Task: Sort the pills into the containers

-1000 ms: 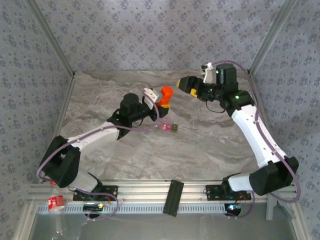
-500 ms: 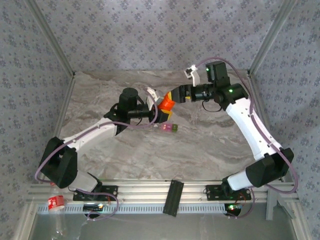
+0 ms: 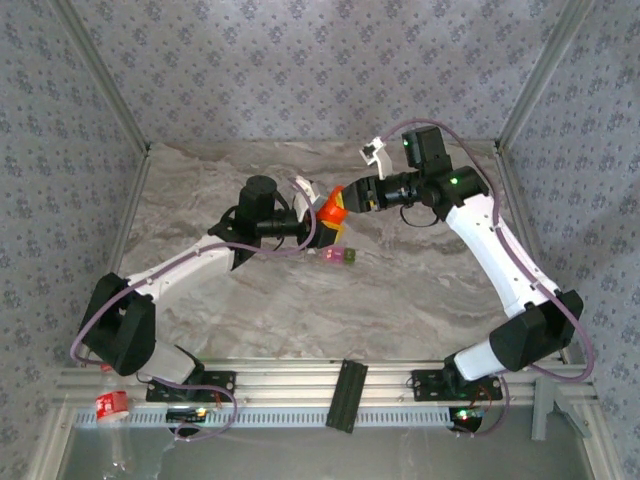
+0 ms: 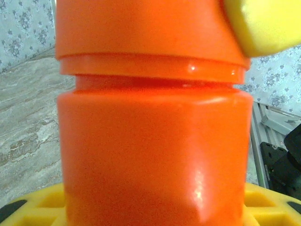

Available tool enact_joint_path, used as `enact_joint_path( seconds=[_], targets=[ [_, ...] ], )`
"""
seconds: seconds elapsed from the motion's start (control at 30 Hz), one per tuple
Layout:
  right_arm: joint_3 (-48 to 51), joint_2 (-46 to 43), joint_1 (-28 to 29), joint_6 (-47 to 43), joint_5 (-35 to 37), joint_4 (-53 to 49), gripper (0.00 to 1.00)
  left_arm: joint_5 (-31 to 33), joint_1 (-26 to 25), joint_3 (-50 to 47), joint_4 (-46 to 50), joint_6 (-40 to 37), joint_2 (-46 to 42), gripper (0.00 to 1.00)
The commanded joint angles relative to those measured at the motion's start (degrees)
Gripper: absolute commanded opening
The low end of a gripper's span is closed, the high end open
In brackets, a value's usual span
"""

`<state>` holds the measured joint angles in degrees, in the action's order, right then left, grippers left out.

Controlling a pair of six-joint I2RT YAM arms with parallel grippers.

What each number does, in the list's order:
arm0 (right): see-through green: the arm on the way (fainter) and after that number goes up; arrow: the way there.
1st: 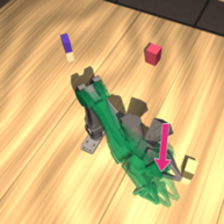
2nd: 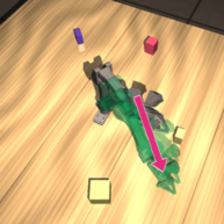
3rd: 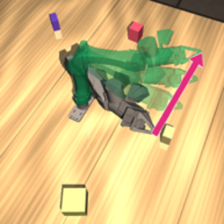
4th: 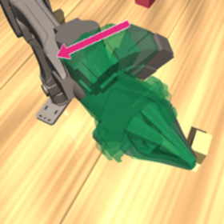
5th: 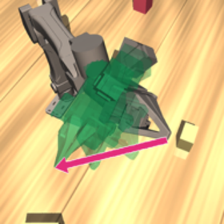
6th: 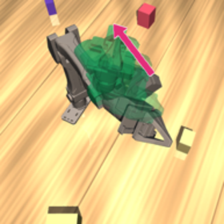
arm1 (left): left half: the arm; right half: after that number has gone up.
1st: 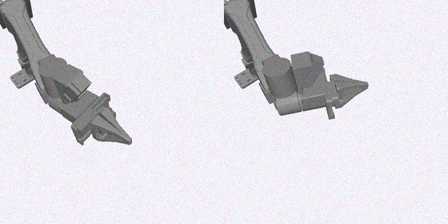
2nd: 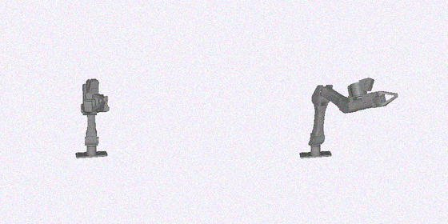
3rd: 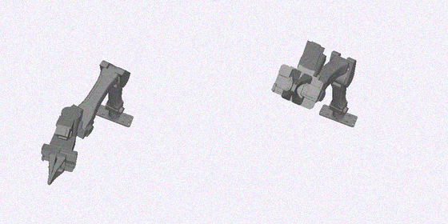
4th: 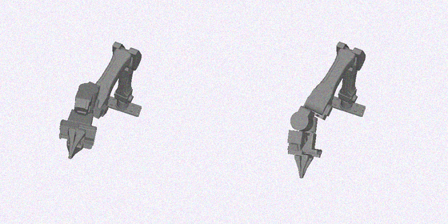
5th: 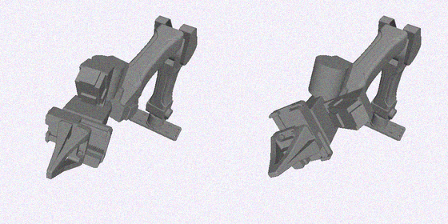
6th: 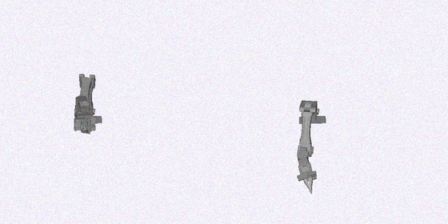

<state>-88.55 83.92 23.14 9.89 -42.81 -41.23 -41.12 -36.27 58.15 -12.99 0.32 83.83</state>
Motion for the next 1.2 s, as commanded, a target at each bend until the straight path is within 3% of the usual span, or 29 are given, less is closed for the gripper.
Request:
enact_joint_path(
  seconds=[0.0,0.2,0.53,0.67,0.8,0.93,1.17],
  targets=[
    [2.03,0.11,0.71,0.91,-2.16,1.07,0.44,-0.54,0.11,1.88,-1.97,-0.41,0.24,0.0],
    [5.39,0.55,2.96,10.24,3.67,6.09,0.4,5.88,-0.44,0.49,-5.48,0.31,-0.32,0.0],
    [8.07,4.01,6.78,30.03,14.84,12.92,0.36,32.99,-9.67,-3.22,-11.92,-9.66,0.68,0.0],
    [7.69,5.46,7.43,32.38,15.3,14.57,0.35,38.45,-11.91,-3.82,-14.83,-11.87,2.55,0.0],
    [6.83,5.82,7.36,31.86,14.59,13.68,0.38,38.57,-11.83,-4.46,-16.39,-11.15,3.13,0.0],
    [7.35,3.09,4.84,28.42,13.45,12.06,0.54,36.21,-9.99,-4.79,-16.28,-9.19,1.92,0.0],
    [10.88,-5.97,-2.5,20.29,6.17,13.68,0.79,20.4,-2.99,-5.6,-14.58,-2.48,-2.38,0.0]
  ],
)
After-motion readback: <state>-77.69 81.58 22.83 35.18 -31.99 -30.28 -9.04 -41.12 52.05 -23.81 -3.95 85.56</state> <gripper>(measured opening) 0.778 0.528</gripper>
